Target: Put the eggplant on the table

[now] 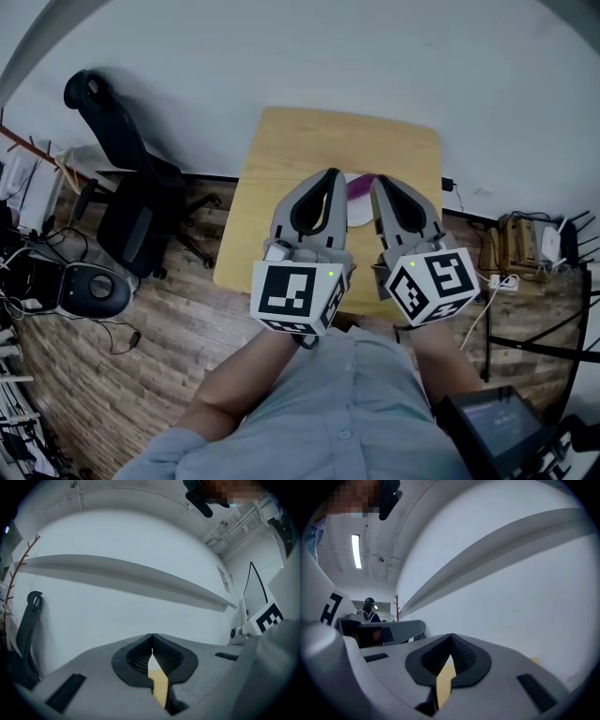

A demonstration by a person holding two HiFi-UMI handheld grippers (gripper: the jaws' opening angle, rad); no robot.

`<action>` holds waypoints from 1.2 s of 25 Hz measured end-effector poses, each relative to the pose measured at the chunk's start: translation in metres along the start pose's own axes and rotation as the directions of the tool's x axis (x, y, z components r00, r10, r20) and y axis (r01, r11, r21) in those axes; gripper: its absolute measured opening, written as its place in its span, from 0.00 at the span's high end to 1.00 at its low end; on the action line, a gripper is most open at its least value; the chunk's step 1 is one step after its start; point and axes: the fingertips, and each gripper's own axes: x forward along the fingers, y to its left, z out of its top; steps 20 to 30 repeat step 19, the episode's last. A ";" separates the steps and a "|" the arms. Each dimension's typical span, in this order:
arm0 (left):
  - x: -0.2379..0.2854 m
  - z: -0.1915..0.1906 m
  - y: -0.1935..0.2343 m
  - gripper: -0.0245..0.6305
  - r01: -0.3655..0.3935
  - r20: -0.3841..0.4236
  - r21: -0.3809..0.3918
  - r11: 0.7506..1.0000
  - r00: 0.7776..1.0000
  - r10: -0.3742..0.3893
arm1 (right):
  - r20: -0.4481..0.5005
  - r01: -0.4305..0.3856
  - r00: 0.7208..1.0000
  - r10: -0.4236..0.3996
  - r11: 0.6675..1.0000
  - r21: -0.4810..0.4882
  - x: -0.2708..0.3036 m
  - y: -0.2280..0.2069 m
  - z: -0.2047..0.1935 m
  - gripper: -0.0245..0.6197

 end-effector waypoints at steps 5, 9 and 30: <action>0.004 -0.001 0.000 0.95 0.015 -0.004 -0.003 1.000 1.000 -0.016 | 0.007 -0.001 1.000 0.001 1.000 -0.011 0.003 0.002 0.002 0.96; 0.008 -0.002 -0.001 0.95 0.026 -0.009 0.000 1.000 1.000 -0.026 | 0.003 0.010 1.000 -0.010 1.000 -0.012 0.004 0.001 0.000 0.96; 0.021 -0.010 0.000 0.95 0.050 -0.028 -0.002 0.999 0.998 -0.050 | -0.002 0.029 1.000 -0.029 1.000 0.004 0.011 -0.010 -0.006 0.96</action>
